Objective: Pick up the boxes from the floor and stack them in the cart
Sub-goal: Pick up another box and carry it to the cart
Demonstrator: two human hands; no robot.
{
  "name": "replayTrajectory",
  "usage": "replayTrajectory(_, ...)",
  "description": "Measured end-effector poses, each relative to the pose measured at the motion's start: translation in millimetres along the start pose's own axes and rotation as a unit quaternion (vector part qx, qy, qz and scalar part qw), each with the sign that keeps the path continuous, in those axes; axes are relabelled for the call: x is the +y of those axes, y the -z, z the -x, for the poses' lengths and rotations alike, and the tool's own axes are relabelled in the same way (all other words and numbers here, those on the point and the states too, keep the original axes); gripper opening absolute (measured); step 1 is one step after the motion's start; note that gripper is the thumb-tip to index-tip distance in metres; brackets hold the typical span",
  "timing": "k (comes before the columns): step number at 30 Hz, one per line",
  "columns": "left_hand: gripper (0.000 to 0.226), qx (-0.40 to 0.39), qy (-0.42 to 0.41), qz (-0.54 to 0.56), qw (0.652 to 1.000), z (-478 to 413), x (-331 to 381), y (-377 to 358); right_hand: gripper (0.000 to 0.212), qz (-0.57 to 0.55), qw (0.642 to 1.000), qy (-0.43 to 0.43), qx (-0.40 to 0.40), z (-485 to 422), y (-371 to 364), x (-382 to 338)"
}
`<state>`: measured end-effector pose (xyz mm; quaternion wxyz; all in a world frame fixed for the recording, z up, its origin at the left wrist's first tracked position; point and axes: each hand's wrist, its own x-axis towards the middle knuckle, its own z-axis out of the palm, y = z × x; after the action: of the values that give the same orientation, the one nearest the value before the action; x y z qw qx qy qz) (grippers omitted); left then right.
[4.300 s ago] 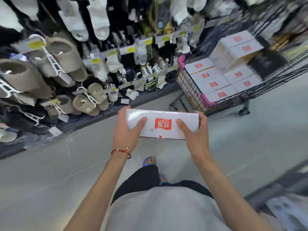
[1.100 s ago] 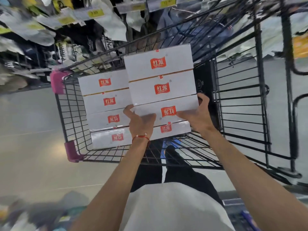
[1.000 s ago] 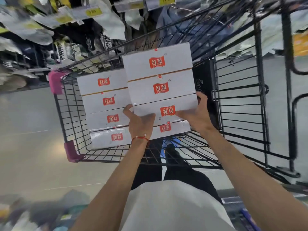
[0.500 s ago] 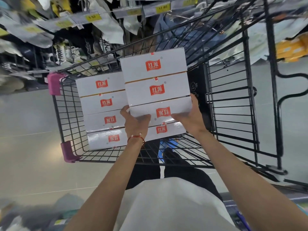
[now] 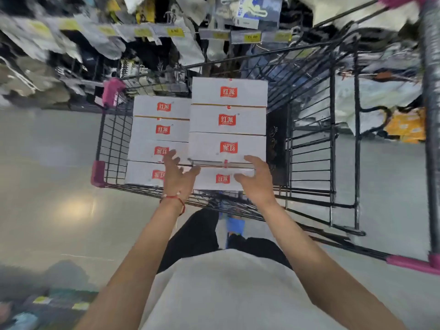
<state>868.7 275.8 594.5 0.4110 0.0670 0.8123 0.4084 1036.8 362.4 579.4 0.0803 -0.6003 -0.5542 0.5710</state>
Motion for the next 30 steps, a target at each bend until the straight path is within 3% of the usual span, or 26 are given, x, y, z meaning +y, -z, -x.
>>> replayTrajectory(7,0.062,0.046,-0.012,0.051,0.998,55,-25,28,0.049,0.002,0.995,0.057,-0.088,52,-16,-9)
replayTrajectory(13,0.053,0.115,-0.024,0.107,0.987,90,-54,93,0.045,0.039,0.979,0.116,-0.162,88,-68,-37)
replayTrajectory(21,0.044,0.214,-0.01,0.19,0.958,115,-108,216,0.036,0.082,0.946,0.185,-0.253,132,-189,-71)
replayTrajectory(30,0.038,0.276,0.003,0.239,0.931,119,-187,370,0.03,0.111,0.919,0.172,-0.336,203,-374,-93)
